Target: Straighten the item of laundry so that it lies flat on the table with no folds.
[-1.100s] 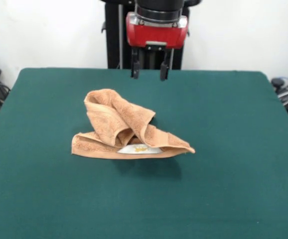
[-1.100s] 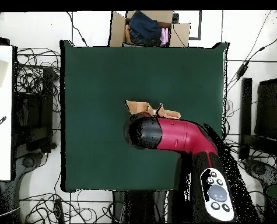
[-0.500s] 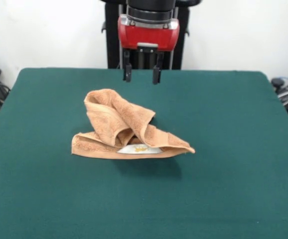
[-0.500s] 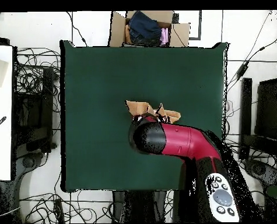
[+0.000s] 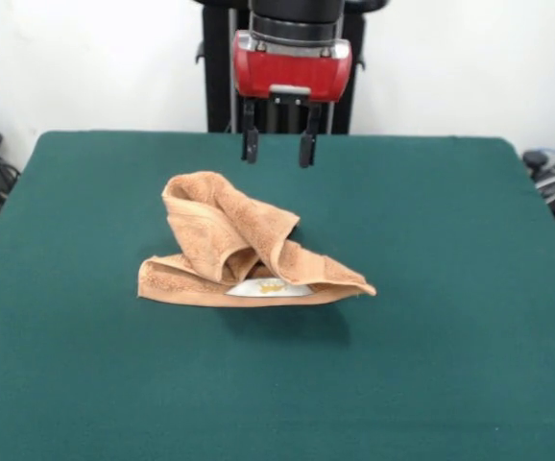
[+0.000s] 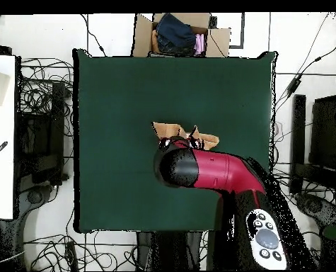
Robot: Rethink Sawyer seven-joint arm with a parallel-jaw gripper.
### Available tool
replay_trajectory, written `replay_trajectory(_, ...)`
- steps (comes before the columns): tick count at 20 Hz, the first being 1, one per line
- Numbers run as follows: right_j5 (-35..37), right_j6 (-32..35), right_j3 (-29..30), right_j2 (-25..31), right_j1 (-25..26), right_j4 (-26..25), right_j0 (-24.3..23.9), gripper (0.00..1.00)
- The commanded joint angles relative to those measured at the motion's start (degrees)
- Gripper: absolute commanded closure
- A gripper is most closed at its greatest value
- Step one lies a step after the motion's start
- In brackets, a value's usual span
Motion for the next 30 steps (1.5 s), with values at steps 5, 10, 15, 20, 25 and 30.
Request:
replay_trajectory(5,-4.7,6.6,6.2,2.8,3.8,-2.2,0.4,0.00)
replay_trajectory(10,-5.2,6.6,6.5,2.9,4.4,-2.0,0.1,0.00)
replay_trajectory(15,-5.6,6.5,6.6,3.0,4.7,-1.8,-0.1,0.00)
replay_trajectory(20,-6.7,6.3,7.0,3.4,5.6,-1.8,-0.8,0.00)
replay_trajectory(25,-7.7,6.0,6.8,3.7,7.1,-2.0,-1.7,0.00)
replay_trajectory(30,-8.8,6.2,6.7,3.5,8.4,-2.3,-2.0,0.00)
